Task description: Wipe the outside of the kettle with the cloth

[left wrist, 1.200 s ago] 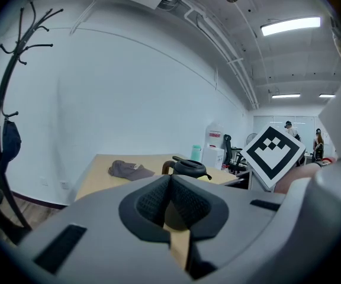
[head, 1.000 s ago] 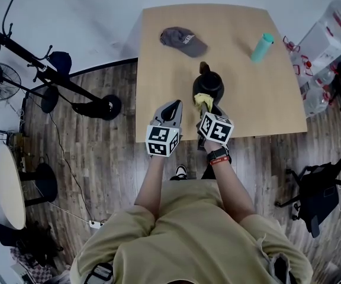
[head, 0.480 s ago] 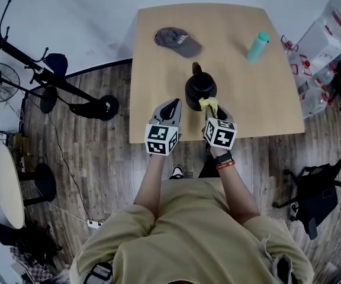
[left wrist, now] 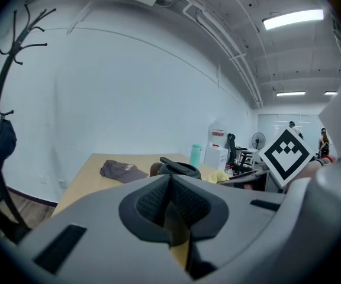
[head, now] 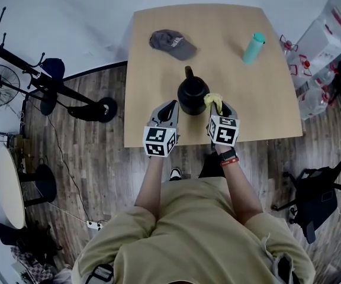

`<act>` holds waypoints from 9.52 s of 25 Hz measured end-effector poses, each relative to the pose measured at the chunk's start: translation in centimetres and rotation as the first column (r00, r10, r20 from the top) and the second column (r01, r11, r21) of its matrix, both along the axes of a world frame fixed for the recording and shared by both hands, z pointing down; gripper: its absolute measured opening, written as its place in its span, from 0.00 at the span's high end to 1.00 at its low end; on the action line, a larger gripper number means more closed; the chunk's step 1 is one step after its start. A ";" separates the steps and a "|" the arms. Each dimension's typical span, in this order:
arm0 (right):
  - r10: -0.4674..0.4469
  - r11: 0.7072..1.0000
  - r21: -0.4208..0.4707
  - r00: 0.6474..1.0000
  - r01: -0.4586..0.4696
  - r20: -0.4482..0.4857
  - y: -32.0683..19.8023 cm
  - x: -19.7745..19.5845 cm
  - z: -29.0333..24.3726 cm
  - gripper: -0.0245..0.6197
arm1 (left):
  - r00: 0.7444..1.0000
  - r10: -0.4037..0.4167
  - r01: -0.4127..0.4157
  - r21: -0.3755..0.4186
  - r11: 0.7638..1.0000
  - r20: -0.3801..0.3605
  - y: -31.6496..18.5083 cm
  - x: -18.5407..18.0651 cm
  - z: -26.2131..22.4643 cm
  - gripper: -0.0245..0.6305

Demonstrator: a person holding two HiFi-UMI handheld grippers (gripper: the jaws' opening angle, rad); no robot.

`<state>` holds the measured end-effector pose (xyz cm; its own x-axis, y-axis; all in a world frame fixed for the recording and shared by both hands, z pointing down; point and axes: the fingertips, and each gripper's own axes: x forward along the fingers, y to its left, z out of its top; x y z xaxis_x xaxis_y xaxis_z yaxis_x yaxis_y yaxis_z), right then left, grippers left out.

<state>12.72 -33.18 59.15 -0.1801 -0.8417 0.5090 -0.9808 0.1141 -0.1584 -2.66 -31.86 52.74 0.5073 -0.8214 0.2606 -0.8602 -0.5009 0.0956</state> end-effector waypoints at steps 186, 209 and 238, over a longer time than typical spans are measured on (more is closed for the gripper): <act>0.063 0.990 0.125 0.998 -0.059 -0.023 0.6 -17.6 6.7 0.78 | 0.993 -0.109 0.114 -0.105 0.988 0.053 5.8 -15.0 5.0 0.93; 0.046 0.998 0.054 0.999 -0.045 -0.015 2.9 -13.1 7.8 0.78 | 0.999 -0.002 0.008 -0.118 0.993 0.050 4.9 -8.2 5.7 0.93; 0.132 0.990 0.047 0.991 -0.131 -0.002 3.5 -2.7 7.6 0.78 | 0.999 0.029 -0.024 -0.139 0.990 0.037 3.3 -0.8 6.9 0.93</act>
